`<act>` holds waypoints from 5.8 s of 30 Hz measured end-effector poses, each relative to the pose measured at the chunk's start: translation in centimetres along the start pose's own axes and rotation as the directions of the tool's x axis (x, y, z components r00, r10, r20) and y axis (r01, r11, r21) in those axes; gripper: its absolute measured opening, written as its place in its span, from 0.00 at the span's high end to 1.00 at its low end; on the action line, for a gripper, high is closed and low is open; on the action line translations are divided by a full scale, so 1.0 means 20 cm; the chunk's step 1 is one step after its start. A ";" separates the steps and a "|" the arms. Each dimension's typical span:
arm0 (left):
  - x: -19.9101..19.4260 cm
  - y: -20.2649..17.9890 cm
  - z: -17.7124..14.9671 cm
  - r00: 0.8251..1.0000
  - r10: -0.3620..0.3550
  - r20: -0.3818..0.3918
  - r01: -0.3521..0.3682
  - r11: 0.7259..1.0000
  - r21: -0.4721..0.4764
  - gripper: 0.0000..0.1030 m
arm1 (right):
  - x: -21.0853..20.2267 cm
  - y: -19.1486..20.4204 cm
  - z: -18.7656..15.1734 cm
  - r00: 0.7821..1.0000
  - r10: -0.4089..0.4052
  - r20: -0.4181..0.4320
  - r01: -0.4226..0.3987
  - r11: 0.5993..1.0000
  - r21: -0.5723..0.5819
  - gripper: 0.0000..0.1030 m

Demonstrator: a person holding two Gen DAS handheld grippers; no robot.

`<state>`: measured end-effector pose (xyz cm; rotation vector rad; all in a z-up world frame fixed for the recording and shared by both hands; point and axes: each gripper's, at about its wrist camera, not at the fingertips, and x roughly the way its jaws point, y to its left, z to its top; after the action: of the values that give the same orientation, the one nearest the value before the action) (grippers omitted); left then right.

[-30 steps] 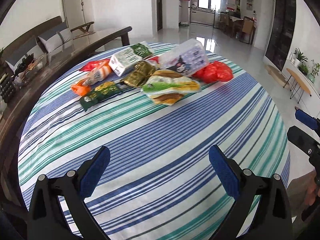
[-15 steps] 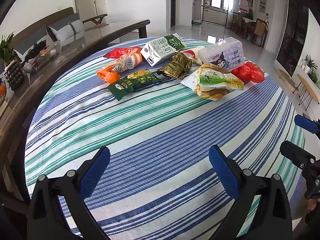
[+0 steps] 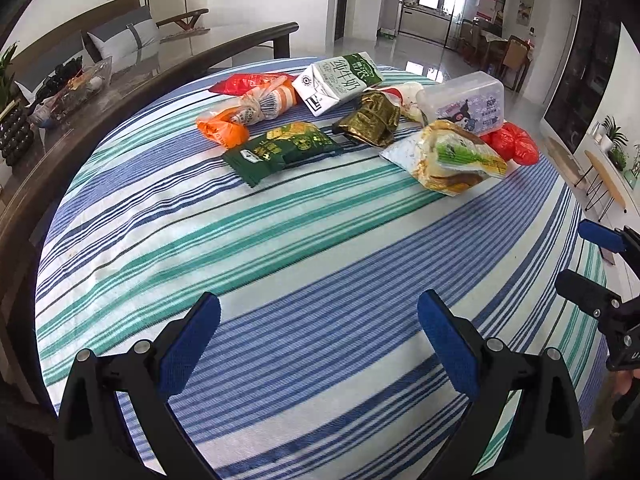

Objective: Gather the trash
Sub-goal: 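Move both tools back to the table toward the snack bags, then grasp the green cracker packet with the left tool while the right tool grasps the yellow-green snack bag, then carry both snack packets over the blue wastebasket with both tools, then open both tools to drop the packets into the wastebasket, then move both tools back over the table toward the red plastic bag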

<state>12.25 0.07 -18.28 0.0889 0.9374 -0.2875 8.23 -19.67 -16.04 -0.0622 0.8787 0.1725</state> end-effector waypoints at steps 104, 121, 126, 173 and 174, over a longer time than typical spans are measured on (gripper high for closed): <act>0.44 -2.28 0.06 0.858 -0.448 -0.251 0.509 0.804 0.308 0.68 | -0.26 -1.93 -0.73 0.993 -0.049 -0.108 0.112 0.696 0.710 0.58; 0.66 -2.40 0.08 0.906 -0.365 -0.213 0.421 0.827 0.373 0.15 | -0.25 -2.09 -0.77 0.988 -0.137 -0.074 0.147 0.670 0.728 0.26; 0.34 -2.25 0.14 0.897 -0.434 -0.082 0.432 0.824 0.367 0.05 | -0.43 -1.99 -0.72 0.972 -0.233 0.038 0.143 0.709 0.691 0.07; 0.07 -0.28 0.05 0.998 0.058 -0.002 -0.057 0.992 0.111 0.05 | 0.06 -0.21 -0.05 0.997 -0.020 -0.074 0.027 0.996 0.088 0.05; 0.08 -0.28 0.05 0.998 0.059 -0.009 -0.058 0.992 0.111 0.05 | 0.08 -0.24 -0.04 0.996 -0.027 -0.083 0.035 0.995 0.093 0.05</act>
<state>12.39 -5.78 -18.74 0.2201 0.9296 -0.2850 9.47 -24.24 -17.79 0.0055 0.9662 0.0999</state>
